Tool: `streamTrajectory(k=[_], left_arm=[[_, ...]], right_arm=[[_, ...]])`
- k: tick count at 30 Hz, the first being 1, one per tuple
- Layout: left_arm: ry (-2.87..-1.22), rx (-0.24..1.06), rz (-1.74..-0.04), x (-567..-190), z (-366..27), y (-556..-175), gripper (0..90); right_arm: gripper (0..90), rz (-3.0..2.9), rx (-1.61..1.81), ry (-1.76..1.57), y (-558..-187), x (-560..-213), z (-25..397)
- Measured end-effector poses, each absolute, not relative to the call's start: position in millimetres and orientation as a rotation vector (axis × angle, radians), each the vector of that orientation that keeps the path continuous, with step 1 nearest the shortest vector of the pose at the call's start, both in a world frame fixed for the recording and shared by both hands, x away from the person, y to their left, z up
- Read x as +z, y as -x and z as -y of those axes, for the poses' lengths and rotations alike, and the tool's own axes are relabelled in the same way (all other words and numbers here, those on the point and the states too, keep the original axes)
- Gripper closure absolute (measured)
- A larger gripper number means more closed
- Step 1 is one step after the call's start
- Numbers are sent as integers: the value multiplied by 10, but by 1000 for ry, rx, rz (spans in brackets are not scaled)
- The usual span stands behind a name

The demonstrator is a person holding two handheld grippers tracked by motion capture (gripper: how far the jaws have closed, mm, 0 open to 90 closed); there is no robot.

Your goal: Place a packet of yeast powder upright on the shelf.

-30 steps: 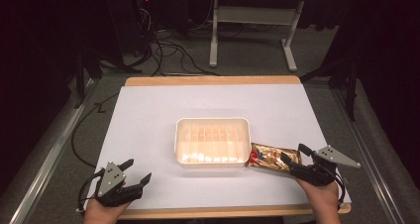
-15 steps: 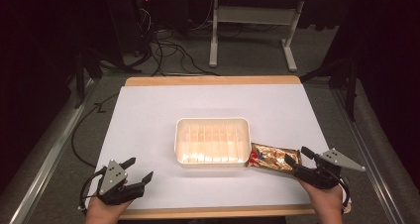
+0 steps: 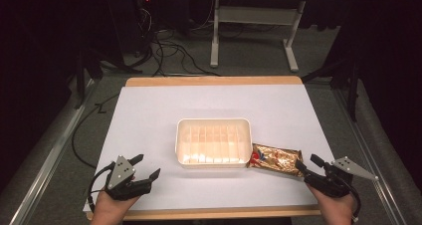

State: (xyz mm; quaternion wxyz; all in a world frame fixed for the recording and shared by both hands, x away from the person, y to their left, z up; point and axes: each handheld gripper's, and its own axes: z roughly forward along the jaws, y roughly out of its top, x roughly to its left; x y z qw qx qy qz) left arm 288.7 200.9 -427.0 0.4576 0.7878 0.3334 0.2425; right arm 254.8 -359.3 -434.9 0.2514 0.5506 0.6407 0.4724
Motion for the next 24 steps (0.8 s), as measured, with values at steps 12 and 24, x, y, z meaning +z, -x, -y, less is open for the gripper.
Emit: streamTrajectory(k=[12,24], left_arm=[[-1950,579,-789,-4267,-1922,-2936,283],[-1969,582,-767,-4274,-1879,-2940,284]], right_arm=[[349,-1729,1287,-1675,-2517,-4562,3766],[394,-1737,1365,-1818,-2547,-4734,3773]])
